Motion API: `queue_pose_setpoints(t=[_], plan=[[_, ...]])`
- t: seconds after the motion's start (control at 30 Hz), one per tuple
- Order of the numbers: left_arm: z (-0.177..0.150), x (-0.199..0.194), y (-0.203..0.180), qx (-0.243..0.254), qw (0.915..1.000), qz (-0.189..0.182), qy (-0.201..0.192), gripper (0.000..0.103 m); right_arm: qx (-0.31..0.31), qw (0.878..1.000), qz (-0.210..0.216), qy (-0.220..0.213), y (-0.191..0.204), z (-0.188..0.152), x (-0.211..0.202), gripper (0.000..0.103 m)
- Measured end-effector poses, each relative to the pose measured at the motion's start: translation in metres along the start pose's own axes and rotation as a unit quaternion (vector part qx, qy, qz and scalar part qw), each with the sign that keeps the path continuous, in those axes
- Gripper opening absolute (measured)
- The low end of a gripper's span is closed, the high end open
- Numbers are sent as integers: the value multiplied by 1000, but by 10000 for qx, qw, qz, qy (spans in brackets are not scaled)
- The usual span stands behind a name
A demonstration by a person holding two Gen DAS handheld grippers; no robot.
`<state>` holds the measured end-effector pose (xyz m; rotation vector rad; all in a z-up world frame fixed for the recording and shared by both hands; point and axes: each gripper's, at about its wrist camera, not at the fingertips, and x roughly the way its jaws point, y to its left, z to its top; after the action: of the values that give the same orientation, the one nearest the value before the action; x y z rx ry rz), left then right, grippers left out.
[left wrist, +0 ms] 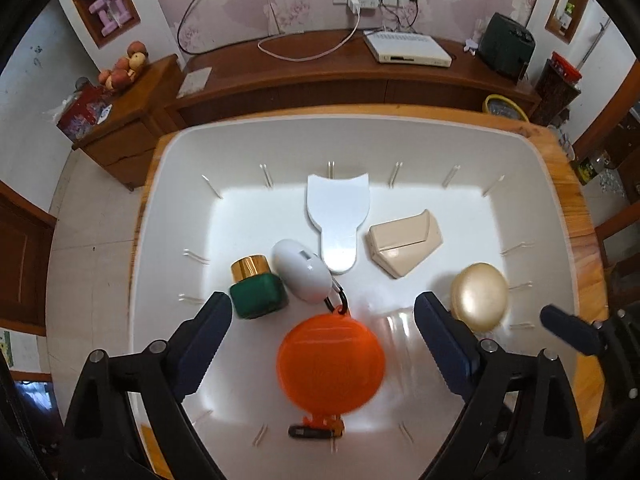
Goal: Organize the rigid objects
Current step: 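Carry the earbud case and gold compact into the white bin and release both, then withdraw both tools from the bin toward the black plug and white charger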
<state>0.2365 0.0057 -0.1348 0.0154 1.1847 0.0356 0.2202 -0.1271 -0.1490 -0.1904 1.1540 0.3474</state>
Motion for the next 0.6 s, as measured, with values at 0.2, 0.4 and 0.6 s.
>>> queue_pose_setpoints(t=[0.2,0.4,0.6], plan=[[-13,-43,1,191,9993,11,-331,94,69,9997,134,-169,4,-20,-29,73],[-31,-79,-2,312,9980,11,-546,94,122,9991,143,-377,7,-36,-62,73],[-44,-113,-1,321,9966,107,-745,94,147,9973,107,-712,6,-47,-102,73]])
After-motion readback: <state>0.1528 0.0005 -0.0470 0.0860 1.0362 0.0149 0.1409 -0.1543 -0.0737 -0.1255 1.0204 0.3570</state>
